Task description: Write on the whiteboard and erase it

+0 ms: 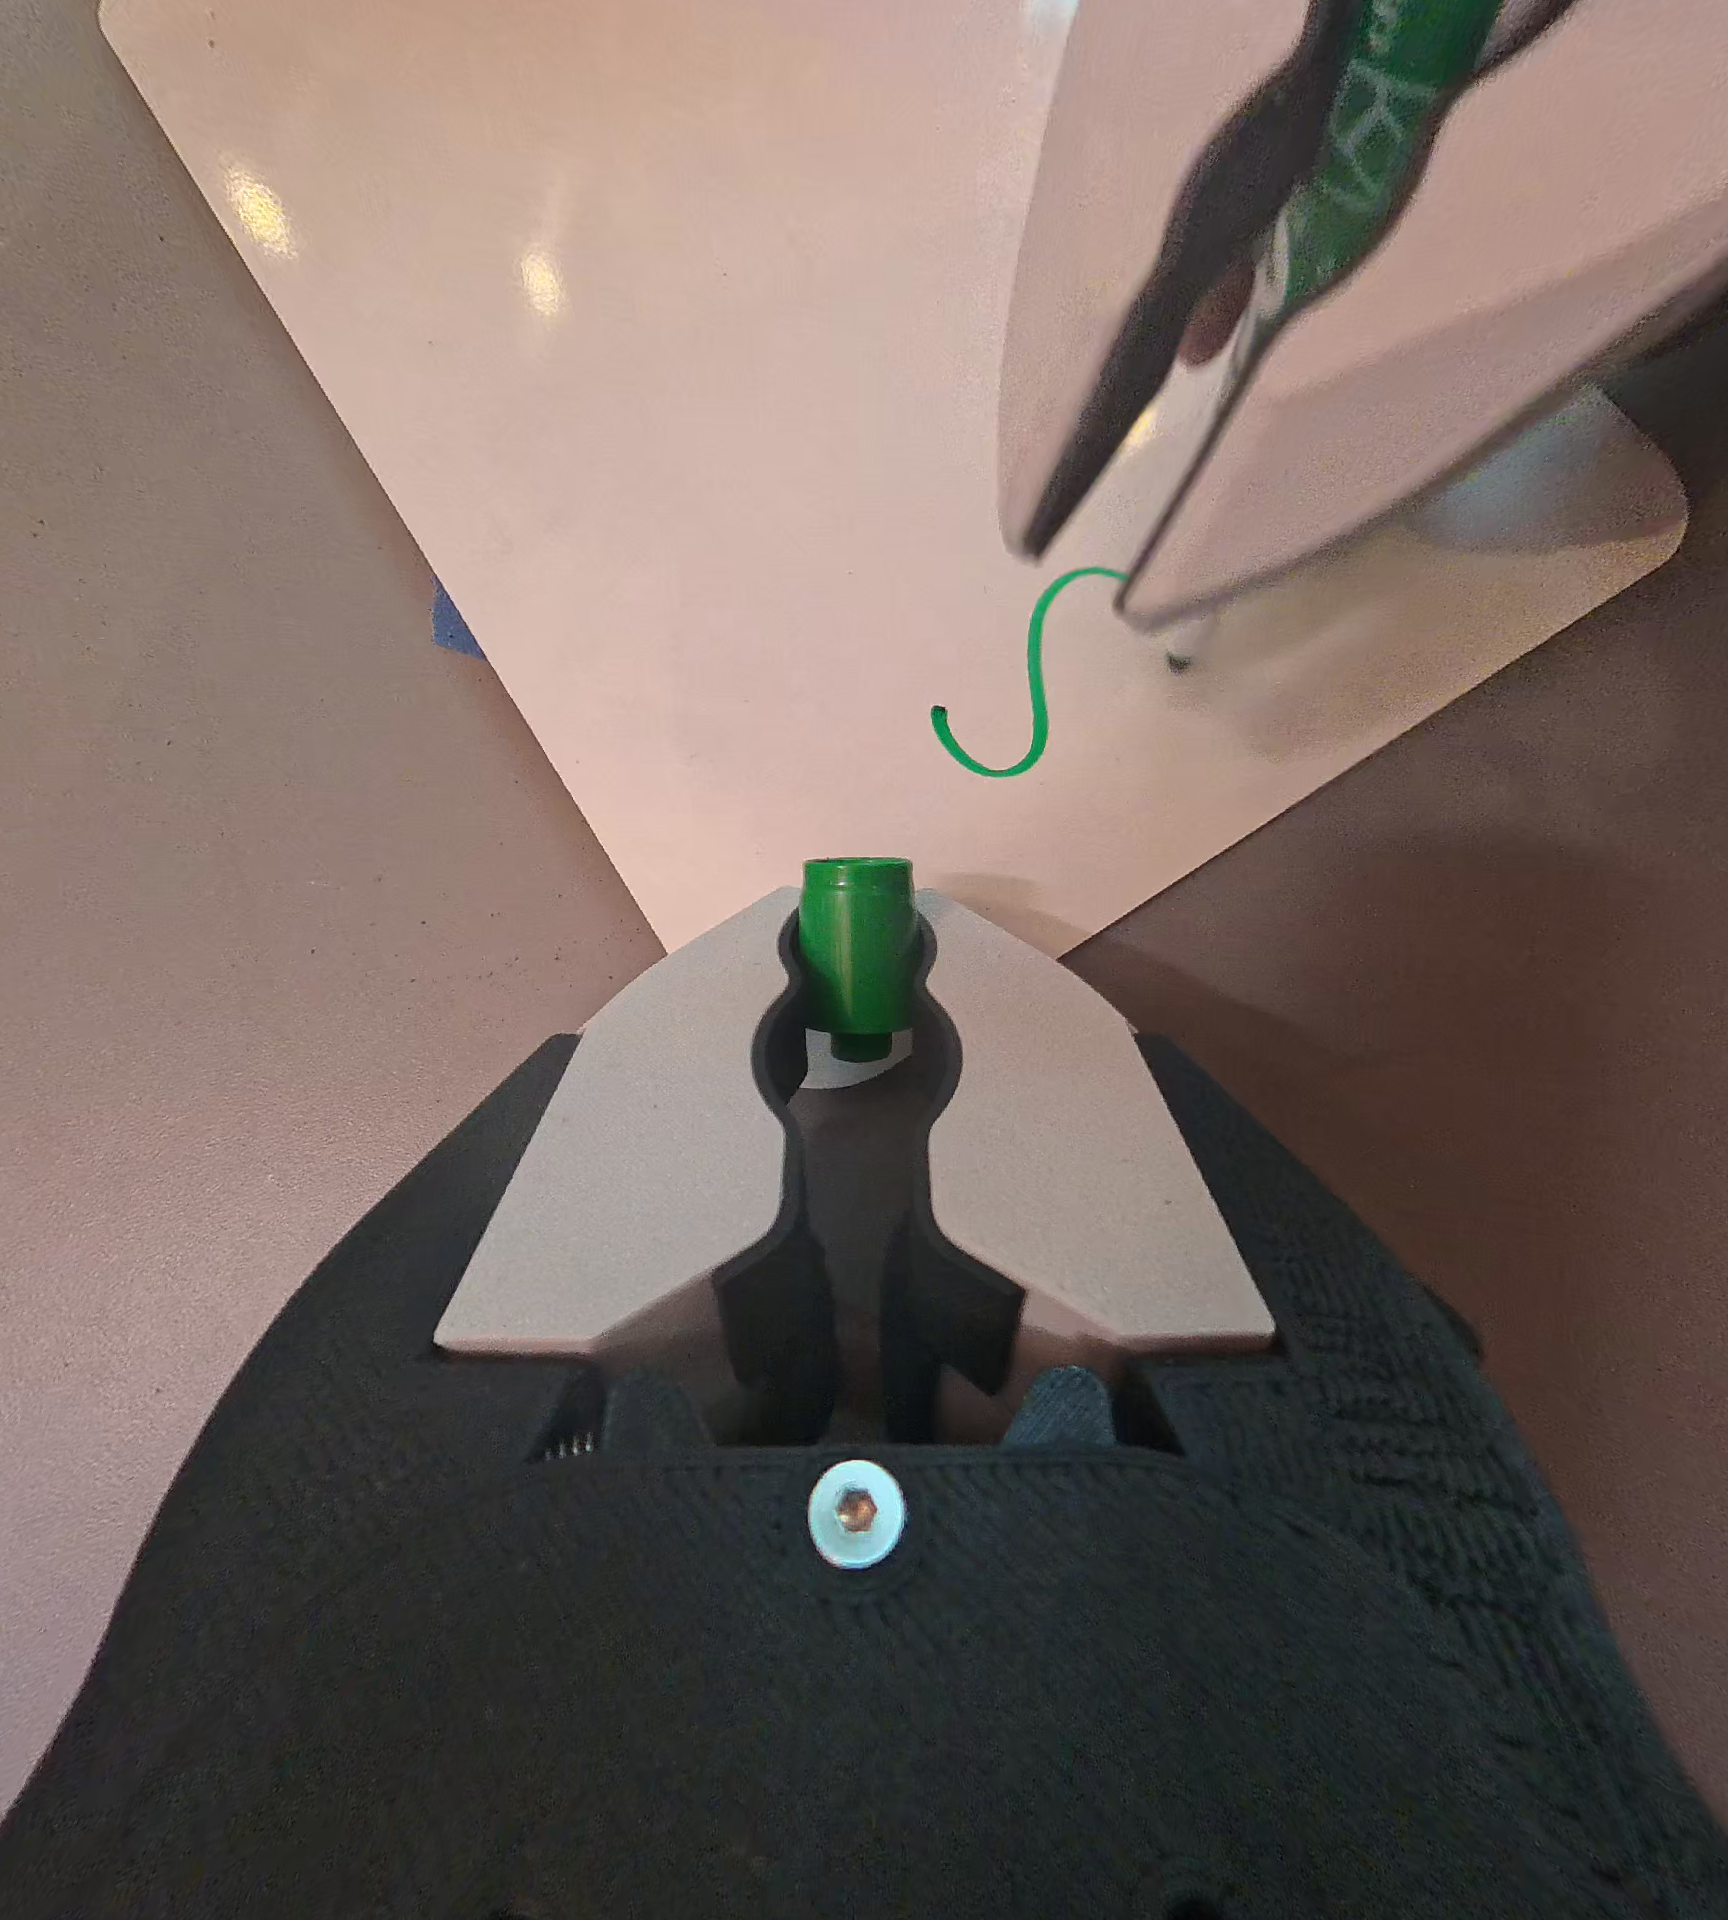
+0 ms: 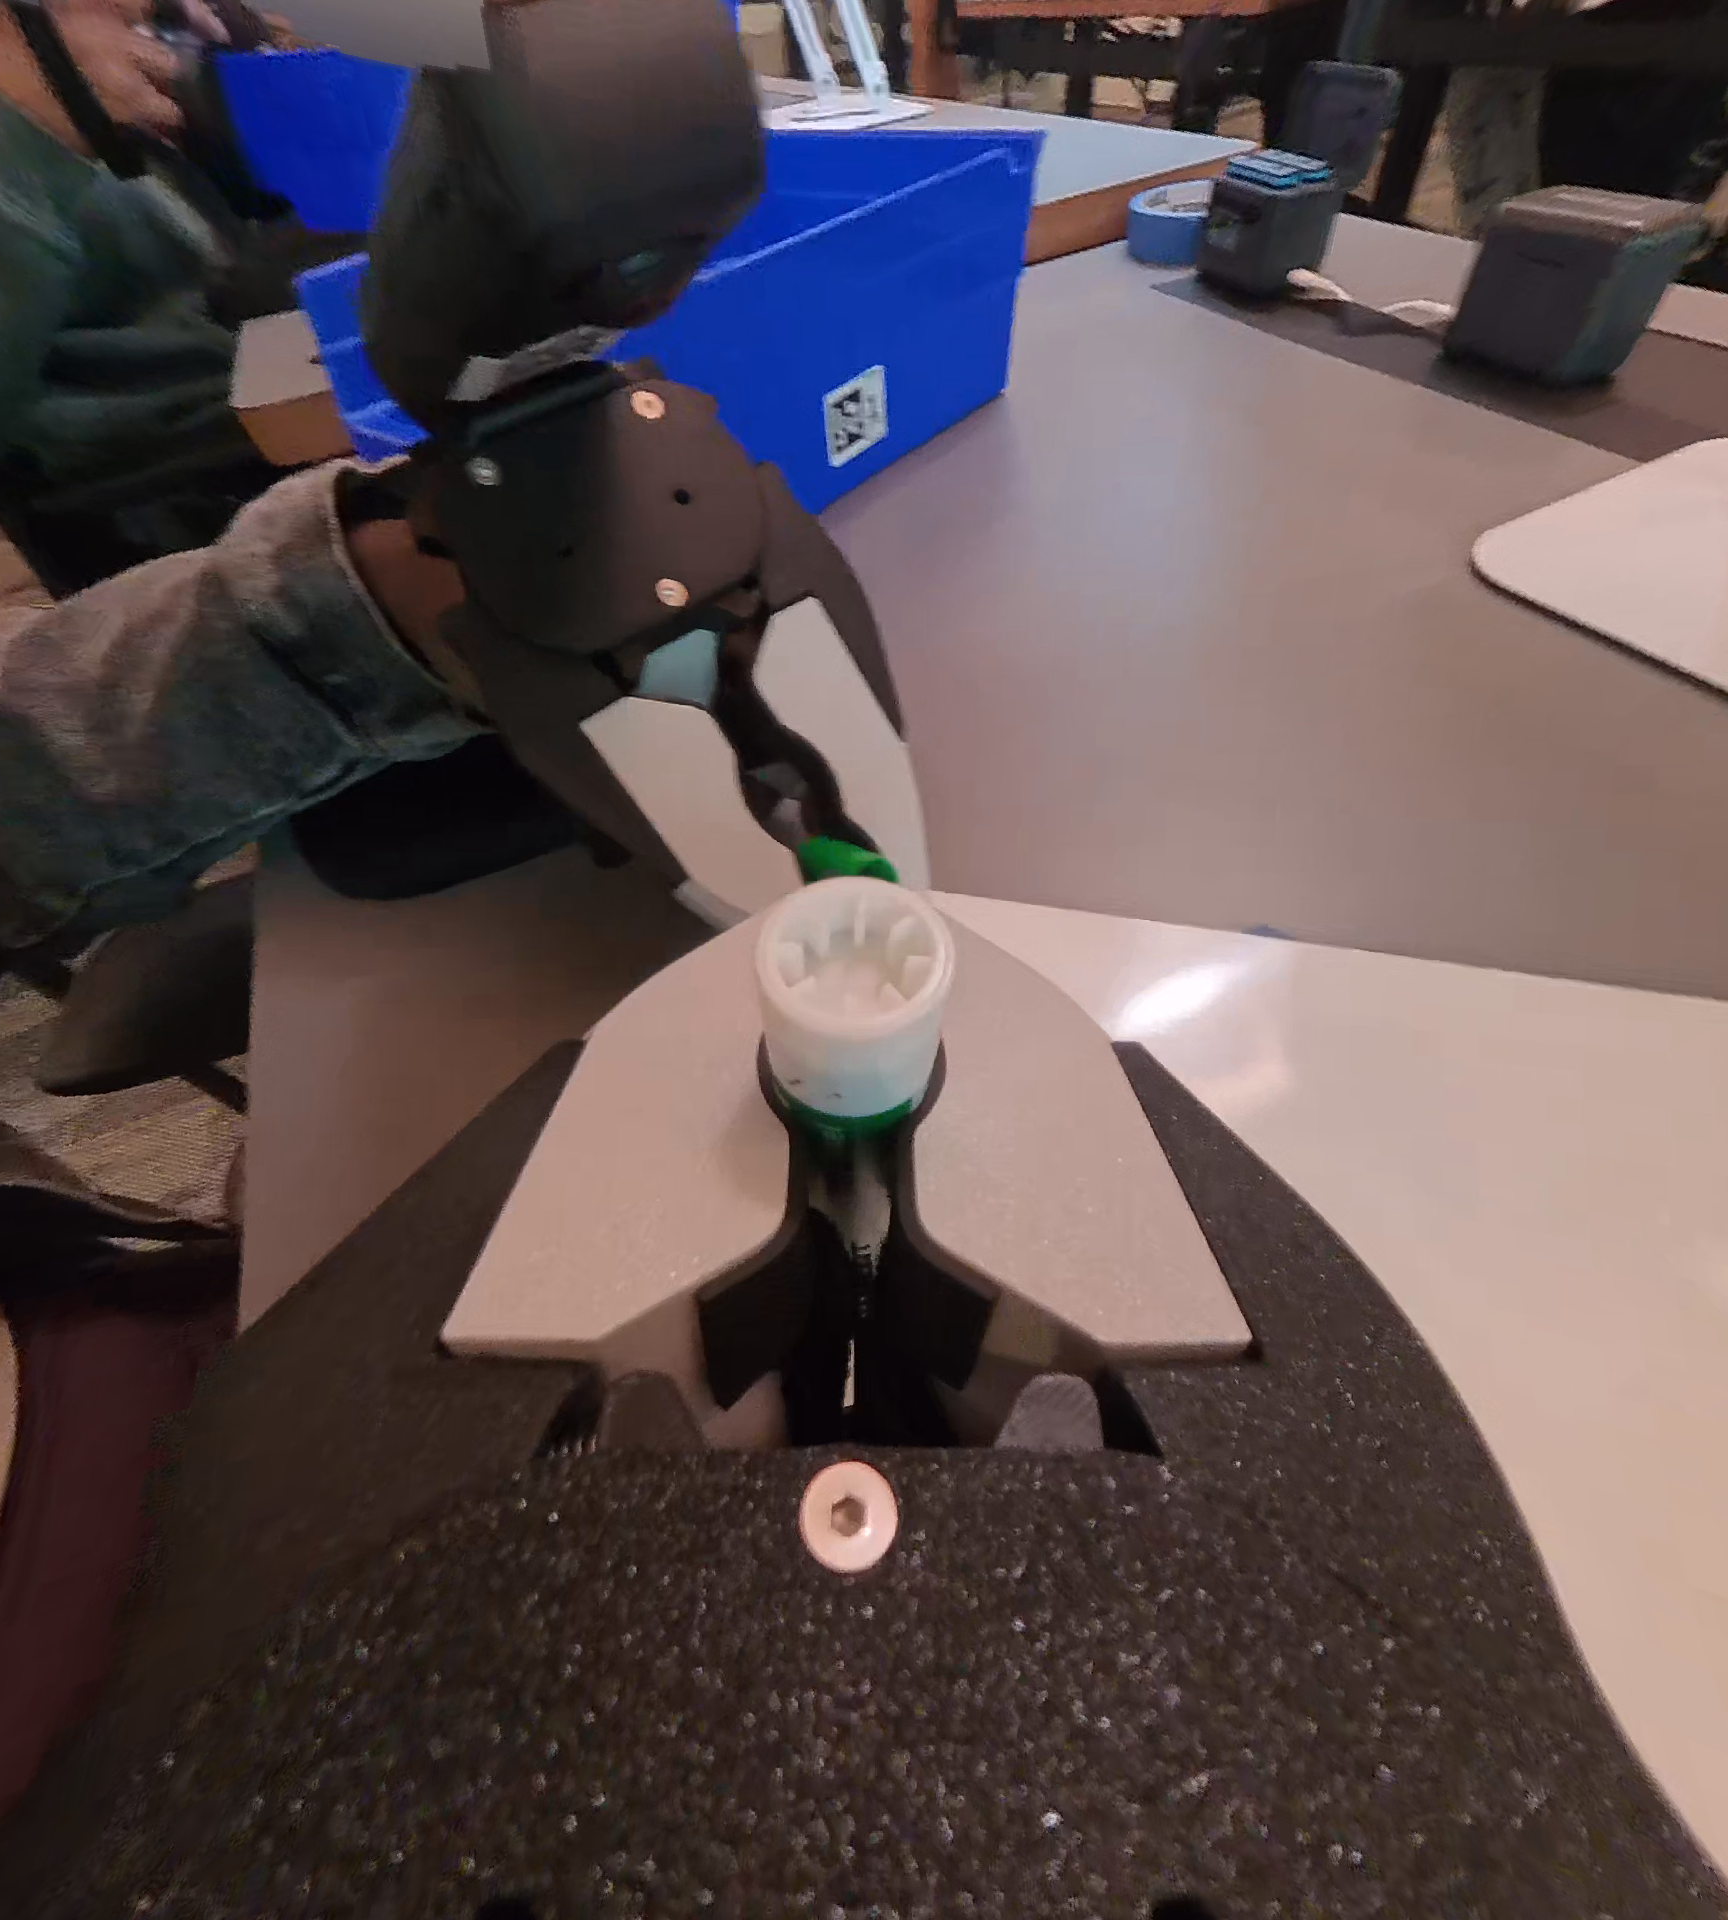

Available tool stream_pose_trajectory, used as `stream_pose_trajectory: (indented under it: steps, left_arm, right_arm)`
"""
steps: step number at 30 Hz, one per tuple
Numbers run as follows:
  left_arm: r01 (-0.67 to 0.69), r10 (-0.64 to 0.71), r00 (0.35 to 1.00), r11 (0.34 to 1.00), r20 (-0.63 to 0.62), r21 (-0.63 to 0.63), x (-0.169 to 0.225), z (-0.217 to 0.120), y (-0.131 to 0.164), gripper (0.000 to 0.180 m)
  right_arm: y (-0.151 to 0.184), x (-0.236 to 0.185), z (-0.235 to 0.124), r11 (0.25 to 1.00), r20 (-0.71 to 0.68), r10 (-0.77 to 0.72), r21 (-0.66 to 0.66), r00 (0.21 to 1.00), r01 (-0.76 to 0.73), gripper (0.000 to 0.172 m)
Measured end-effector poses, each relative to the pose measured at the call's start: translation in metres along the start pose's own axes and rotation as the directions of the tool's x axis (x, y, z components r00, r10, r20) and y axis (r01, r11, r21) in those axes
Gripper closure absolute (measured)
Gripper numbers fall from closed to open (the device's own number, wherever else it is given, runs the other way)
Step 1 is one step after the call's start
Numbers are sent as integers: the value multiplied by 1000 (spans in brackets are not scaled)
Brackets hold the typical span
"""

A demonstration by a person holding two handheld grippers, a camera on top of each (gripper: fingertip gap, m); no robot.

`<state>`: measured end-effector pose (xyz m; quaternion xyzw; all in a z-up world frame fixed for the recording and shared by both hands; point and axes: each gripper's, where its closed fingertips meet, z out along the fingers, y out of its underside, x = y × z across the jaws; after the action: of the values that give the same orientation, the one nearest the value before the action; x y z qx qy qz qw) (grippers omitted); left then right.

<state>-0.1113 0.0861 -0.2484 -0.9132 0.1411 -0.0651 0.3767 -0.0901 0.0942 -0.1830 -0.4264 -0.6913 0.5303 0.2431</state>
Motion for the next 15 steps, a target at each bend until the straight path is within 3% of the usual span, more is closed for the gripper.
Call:
stream_pose_trajectory:
  steps: [10, 15]
  left_arm:
    - [8, -8, 1000, 1000, -7, 0, 0, 0, 0, 165]
    - [3, -3, 1000, 1000, -3, 0, 0, 0, 0, 165]
  right_arm:
    - [-19, 49, 26, 997, -68, 4, 78, 998, 1, 160]
    - [-11, 52, 9, 999, -100, 12, 44, 995, -7, 160]
